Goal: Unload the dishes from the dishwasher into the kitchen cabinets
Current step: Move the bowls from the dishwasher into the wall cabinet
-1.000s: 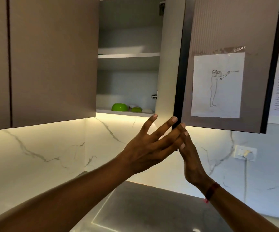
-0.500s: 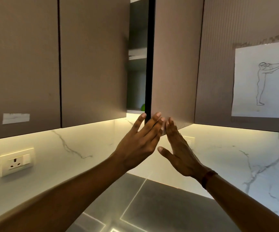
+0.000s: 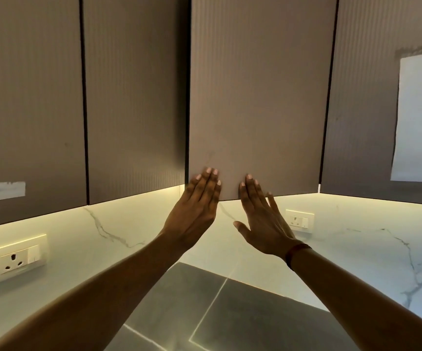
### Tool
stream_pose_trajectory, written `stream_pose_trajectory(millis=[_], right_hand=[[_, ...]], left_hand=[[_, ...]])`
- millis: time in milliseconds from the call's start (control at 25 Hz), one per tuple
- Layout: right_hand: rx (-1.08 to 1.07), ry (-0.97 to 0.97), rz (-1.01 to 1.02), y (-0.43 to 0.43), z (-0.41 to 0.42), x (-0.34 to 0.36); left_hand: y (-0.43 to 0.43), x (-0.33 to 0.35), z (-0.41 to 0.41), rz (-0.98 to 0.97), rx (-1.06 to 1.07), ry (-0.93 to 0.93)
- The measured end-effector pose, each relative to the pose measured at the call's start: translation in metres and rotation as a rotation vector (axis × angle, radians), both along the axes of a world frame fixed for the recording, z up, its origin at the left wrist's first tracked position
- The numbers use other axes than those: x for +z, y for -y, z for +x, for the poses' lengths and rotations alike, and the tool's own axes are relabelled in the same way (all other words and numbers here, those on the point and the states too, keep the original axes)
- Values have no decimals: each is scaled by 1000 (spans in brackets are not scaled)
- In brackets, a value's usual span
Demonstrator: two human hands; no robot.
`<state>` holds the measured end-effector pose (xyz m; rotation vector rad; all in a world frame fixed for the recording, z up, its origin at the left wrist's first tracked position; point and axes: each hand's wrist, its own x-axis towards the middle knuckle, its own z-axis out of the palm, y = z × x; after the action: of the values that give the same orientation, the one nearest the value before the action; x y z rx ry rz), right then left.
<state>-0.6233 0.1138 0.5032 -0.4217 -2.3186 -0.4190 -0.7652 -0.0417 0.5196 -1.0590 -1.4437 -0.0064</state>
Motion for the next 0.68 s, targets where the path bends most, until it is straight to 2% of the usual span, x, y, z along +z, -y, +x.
stream_pose_trajectory(millis=[280, 520, 680], right_hand=[[45, -75, 284, -63, -41, 8], [51, -54, 476, -113, -64, 17], [37, -51, 514, -139, -78, 15]], left_hand=[[-48, 2, -55, 8, 70, 51], [-91, -1, -96, 20, 71, 45], [-127, -2, -111, 42, 11, 139]])
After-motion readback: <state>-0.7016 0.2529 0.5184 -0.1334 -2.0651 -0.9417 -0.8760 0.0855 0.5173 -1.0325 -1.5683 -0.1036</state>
